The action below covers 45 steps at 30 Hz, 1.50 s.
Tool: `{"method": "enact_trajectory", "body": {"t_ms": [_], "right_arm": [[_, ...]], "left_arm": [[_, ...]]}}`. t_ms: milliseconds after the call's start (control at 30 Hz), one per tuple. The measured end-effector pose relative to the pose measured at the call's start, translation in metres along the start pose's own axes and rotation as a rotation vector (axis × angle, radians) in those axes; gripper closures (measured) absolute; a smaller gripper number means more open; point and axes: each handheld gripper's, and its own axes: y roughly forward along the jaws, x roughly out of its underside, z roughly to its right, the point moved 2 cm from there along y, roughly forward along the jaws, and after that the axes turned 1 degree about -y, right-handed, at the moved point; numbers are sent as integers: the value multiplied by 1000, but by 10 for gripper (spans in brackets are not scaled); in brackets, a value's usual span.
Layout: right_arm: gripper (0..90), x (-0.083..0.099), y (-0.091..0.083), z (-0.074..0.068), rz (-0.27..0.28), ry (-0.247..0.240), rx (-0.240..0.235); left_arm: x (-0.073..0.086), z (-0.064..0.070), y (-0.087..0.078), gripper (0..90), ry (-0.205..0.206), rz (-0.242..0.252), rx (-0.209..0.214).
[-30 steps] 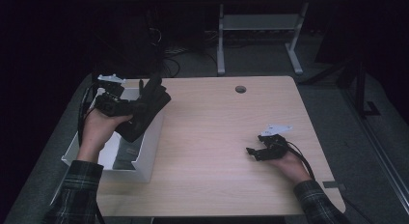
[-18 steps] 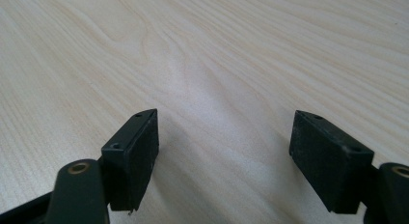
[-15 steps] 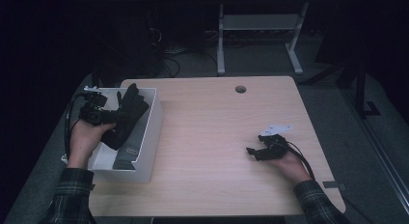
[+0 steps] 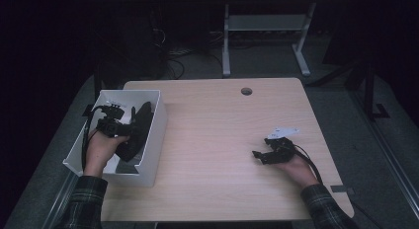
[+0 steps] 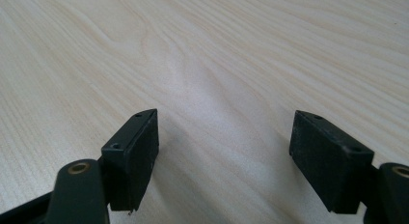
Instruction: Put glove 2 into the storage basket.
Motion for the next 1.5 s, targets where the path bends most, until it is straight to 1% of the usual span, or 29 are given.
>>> {"method": "enact_trajectory", "body": {"t_ms": [100,167,200,300,400,500,667,733,800,933,1000,1033,1100,1300,1500], "right_arm": [[259,0,0,0,0,0,0],[259,0,0,0,0,0,0],[259,0,0,0,0,0,0],[259,0,0,0,0,0,0],[259,0,0,0,0,0,0],[259,0,0,0,0,0,1],[259,0,0,0,0,0,0],[259,0,0,0,0,1,0],[258,0,0,0,0,0,0],[259,0,0,0,1,0,0],[259,0,0,0,1,0,0],[258,0,0,0,1,1,0],[258,0,0,0,1,1,0],[258,0,0,0,0,0,0],[258,0,0,0,0,0,0]], "left_arm": [[2,-1,4,502,-5,-4,-11],[2,-1,5,446,8,-2,-19],[2,-1,5,414,23,7,-26],[0,-2,2,337,32,40,-25],[-2,-3,-4,291,37,69,-21],[-6,-2,-14,270,48,96,-10],[-16,7,-33,260,66,153,19],[-21,14,-38,258,76,178,36],[-25,24,-41,258,82,203,63],[-34,47,-42,258,127,222,101],[-38,60,-41,258,142,234,122],[-41,68,-40,259,154,238,134],[-44,80,-38,259,171,241,146],[-49,118,-28,258,214,251,200],[-45,146,-6,258,254,229,251]]}}
